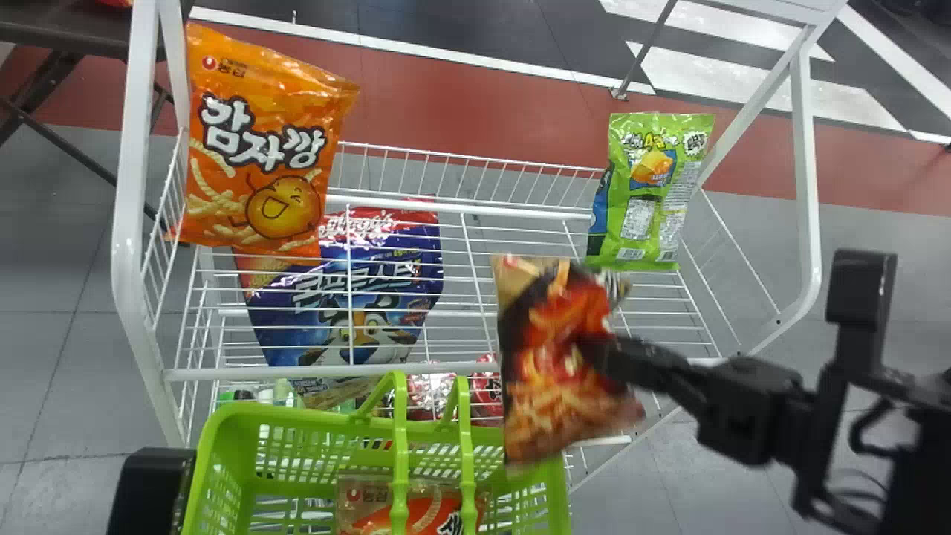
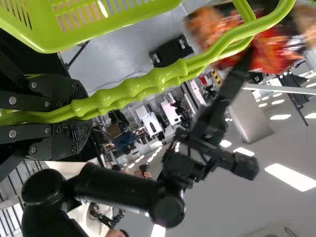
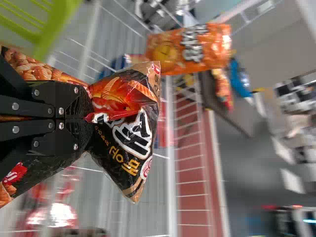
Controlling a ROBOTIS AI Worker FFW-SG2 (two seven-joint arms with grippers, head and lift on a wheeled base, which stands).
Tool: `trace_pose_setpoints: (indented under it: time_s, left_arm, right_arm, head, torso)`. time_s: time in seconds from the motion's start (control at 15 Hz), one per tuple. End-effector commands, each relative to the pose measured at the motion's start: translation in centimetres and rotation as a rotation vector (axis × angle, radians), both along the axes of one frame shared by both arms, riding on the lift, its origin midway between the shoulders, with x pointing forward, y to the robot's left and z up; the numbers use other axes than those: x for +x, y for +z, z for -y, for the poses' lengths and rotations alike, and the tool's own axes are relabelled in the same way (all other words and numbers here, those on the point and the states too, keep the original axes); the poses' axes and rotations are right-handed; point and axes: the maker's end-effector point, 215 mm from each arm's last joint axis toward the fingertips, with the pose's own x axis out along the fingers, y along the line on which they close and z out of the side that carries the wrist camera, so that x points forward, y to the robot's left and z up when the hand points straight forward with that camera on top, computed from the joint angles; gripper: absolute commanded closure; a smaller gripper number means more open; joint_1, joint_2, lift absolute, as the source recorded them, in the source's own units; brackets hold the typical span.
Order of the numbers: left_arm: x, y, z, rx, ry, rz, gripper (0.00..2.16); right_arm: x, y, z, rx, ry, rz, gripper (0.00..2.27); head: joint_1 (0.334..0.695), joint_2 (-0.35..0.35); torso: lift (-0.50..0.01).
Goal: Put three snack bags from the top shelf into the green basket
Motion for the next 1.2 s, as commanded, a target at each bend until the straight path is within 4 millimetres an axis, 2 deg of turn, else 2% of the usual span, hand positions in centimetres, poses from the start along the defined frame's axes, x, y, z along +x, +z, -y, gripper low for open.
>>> trace_pose_setpoints:
  time_s: [0.0, 0.27, 0.73, 0.93, 1.07, 1.13]
  left_arm:
    - [0.1, 0.0, 0.0, 0.0, 0.003, -0.001, 1.51]
    - [0.2, 0.0, -0.1, -0.002, 0.007, 0.003, 1.51]
    - [0.3, 0.3, -0.1, -0.011, 0.008, 0.011, 1.51]
    - [0.1, 0.4, -0.1, -0.015, 0.007, 0.014, 1.51]
    - [0.1, 0.5, -0.2, -0.012, 0.007, 0.017, 1.51]
    - [0.0, 0.6, -0.2, -0.015, 0.006, 0.017, 1.51]
  right_arm:
    - [-1.4, 1.3, -0.4, 0.002, 0.018, -0.001, 2.25]
    - [-4.5, 0.1, -4.1, 0.09, 0.096, -0.07, 2.25]
    - [-10.4, -8.2, -11.8, 0.189, 0.213, -0.337, 2.25]
    - [-11.9, -12.4, -12.2, 0.099, 0.224, -0.426, 2.25]
    - [-12.8, -13.8, -12.7, 0.065, 0.247, -0.458, 2.24]
    - [-12.9, -14.1, -12.6, 0.062, 0.247, -0.464, 1.86]
  head:
    - [0.695, -0.35]
    - [0.695, -0.35]
    - [0.695, -0.35]
    - [0.695, -0.35]
    - [0.695, -0.35]
    - [0.695, -0.35]
  torso:
    - [-0.045]
    - [-0.045]
    - [-0.045]
    - [-0.045]
    - [-0.045]
    - [-0.045]
